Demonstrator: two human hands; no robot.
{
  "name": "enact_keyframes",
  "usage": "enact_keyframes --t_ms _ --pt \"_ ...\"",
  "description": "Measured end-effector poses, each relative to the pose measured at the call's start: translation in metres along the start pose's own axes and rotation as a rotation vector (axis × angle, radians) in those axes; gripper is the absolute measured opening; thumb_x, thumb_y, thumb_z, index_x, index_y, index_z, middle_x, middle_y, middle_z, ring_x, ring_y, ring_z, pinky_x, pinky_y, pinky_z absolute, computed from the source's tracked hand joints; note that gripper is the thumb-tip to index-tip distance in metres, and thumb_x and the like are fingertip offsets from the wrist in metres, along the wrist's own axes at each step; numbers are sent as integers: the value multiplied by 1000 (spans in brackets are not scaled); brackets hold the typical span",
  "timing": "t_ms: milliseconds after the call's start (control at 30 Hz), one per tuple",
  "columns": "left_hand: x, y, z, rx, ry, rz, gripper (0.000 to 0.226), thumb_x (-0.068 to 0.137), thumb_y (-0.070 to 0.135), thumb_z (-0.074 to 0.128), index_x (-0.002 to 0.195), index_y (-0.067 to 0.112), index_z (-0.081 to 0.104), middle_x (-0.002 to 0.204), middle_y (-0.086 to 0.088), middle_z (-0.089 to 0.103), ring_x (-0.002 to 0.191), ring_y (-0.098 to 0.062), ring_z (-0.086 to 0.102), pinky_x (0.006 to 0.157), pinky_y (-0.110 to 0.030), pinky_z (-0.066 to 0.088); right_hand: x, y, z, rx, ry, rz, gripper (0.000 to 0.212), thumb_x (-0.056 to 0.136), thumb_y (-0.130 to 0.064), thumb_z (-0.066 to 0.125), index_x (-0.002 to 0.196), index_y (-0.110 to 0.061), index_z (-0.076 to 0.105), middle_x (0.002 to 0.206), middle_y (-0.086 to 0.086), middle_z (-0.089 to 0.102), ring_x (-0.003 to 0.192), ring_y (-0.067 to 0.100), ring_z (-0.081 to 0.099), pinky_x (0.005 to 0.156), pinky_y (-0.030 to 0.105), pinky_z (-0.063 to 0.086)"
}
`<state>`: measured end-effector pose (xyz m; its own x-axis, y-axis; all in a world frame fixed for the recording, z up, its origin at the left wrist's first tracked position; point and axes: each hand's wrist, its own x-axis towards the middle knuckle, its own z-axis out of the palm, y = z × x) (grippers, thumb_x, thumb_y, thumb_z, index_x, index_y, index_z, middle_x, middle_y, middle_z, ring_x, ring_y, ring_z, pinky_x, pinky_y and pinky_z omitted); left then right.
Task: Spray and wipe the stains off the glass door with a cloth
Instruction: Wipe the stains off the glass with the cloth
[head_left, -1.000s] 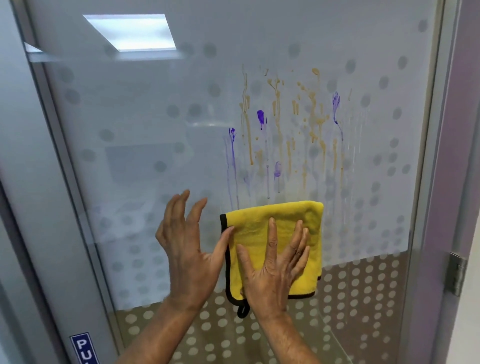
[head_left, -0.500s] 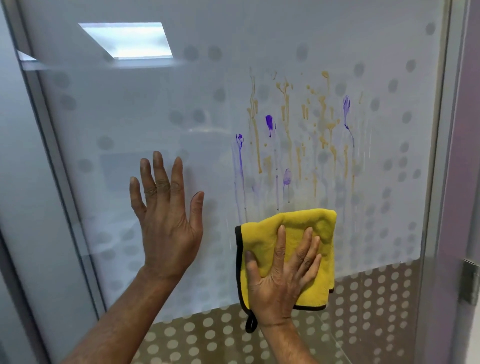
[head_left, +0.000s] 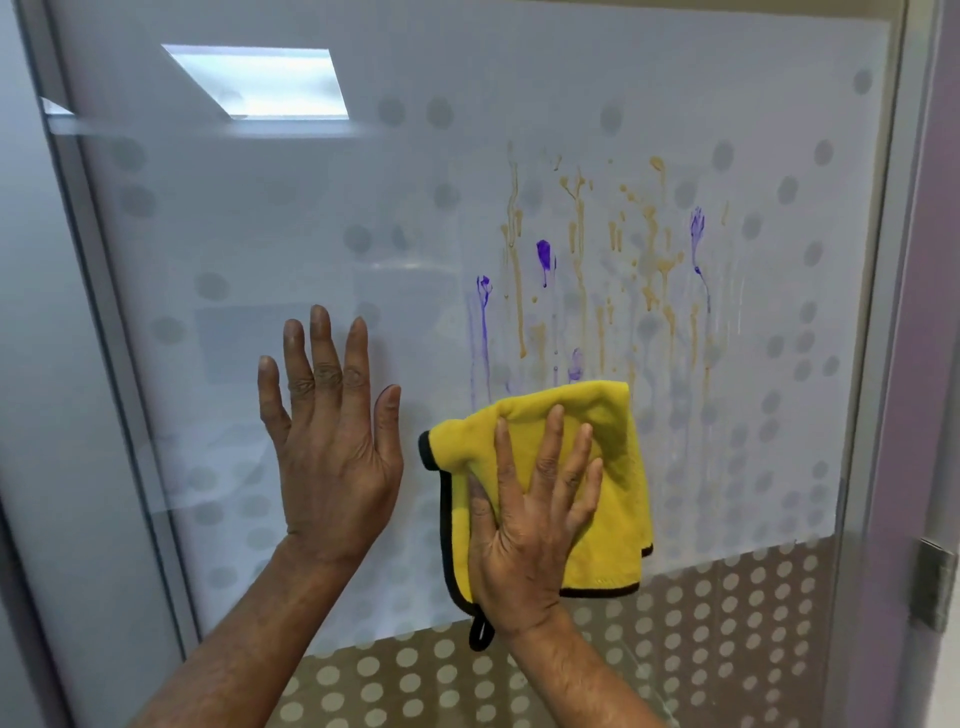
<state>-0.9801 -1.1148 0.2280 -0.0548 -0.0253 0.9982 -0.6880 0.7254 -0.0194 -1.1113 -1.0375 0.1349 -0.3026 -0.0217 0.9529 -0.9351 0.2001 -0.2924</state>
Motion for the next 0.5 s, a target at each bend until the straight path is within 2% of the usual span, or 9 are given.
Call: enact_keyframes --t_ms 100,267,367,500 --pt "1 0 0 -13 2 -9 56 115 35 30 165 11 27 175 -17 18 164 -31 9 132 -55 6 38 -11 0 -9 43 -40 58 109 -54 40 163 -33 31 174 16 19 161 44 10 126 66 15" --pt "1 0 1 -14 8 -17 54 115 32 29 164 12 29 175 -16 18 164 -30 10 133 -51 3 112 -33 -2 -4 127 21 55 110 -54 34 161 -34 34 173 15 22 161 41 13 126 63 15" --pt "1 1 1 -4 16 -28 53 114 29 31 164 12 29 175 -15 19 164 -30 10 133 -50 3 117 -37 -4 -12 123 45 55 110 -54 34 161 -34 34 173 14 22 160 42 14 126 64 16" --pt "1 2 2 0 26 -38 52 115 28 30 165 13 29 175 -15 20 164 -30 10 133 -52 5 96 -33 -6 -14 61 -48 56 110 -54 35 162 -32 33 174 13 20 161 41 10 127 63 13"
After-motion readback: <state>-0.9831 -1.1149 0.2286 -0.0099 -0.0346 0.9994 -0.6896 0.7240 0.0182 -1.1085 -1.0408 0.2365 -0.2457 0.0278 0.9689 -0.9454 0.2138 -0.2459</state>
